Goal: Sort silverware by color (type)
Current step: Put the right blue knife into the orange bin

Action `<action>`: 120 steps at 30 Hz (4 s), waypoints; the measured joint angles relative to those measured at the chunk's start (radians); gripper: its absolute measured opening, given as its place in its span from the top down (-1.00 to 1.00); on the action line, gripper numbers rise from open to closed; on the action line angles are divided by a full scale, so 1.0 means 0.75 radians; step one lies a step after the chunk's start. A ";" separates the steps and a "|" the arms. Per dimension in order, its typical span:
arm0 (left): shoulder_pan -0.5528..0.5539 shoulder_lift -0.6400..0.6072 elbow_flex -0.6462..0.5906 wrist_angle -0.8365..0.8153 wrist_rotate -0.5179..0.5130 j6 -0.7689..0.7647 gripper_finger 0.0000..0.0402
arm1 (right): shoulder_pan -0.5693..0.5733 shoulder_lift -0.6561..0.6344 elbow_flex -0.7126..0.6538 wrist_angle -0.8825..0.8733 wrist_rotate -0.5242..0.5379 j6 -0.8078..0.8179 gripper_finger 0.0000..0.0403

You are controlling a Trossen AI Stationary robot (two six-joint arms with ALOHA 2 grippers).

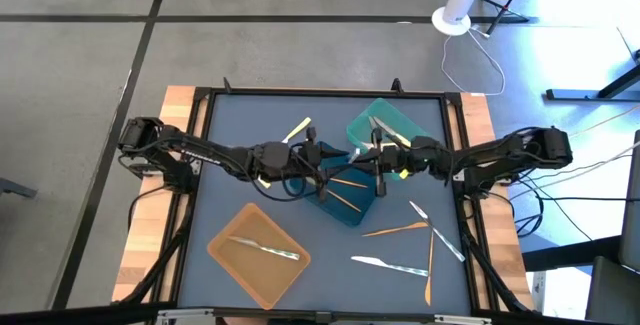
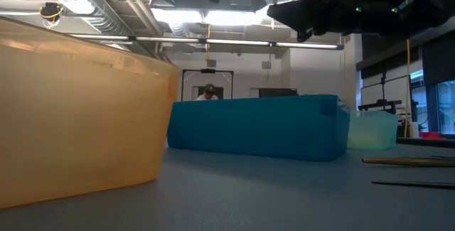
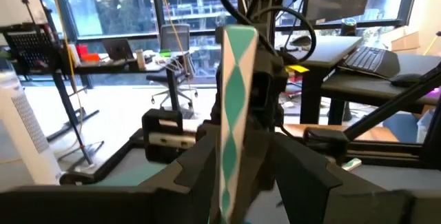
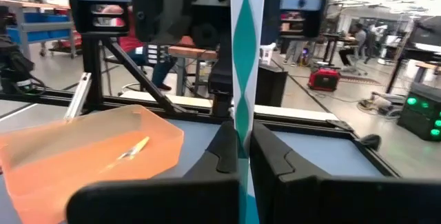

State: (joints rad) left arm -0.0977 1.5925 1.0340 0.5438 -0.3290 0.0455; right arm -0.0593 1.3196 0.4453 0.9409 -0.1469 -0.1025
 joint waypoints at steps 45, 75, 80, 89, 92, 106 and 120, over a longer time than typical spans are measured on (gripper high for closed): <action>0.000 0.000 0.000 0.009 0.055 0.017 0.74 | 0.000 0.072 0.099 -0.015 -0.137 -0.023 1.00; 0.000 0.001 0.000 0.010 0.056 0.013 0.81 | 0.001 0.071 0.099 -0.043 -0.120 0.072 0.82; 0.000 0.000 0.000 0.016 0.057 0.013 0.81 | 0.000 0.072 0.099 -0.046 -0.120 0.076 0.48; -0.004 0.000 0.000 0.011 0.057 0.013 0.81 | 0.000 0.072 0.099 -0.044 -0.130 0.076 0.04; -0.004 0.000 0.000 0.010 0.057 0.014 0.81 | 0.000 0.055 0.098 -0.051 -0.165 0.076 -0.01; -0.020 -0.184 0.001 -0.265 0.132 -0.062 0.82 | 0.000 -0.241 0.098 -0.460 -0.169 0.076 -0.02; -0.090 -0.507 0.001 -0.805 0.569 -0.717 0.82 | 0.000 -0.479 0.098 -0.727 -0.112 0.075 -0.02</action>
State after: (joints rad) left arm -0.1648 1.2121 1.0347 -0.0600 0.0979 -0.4922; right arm -0.0593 0.9602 0.5190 0.3957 -0.2311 -0.0462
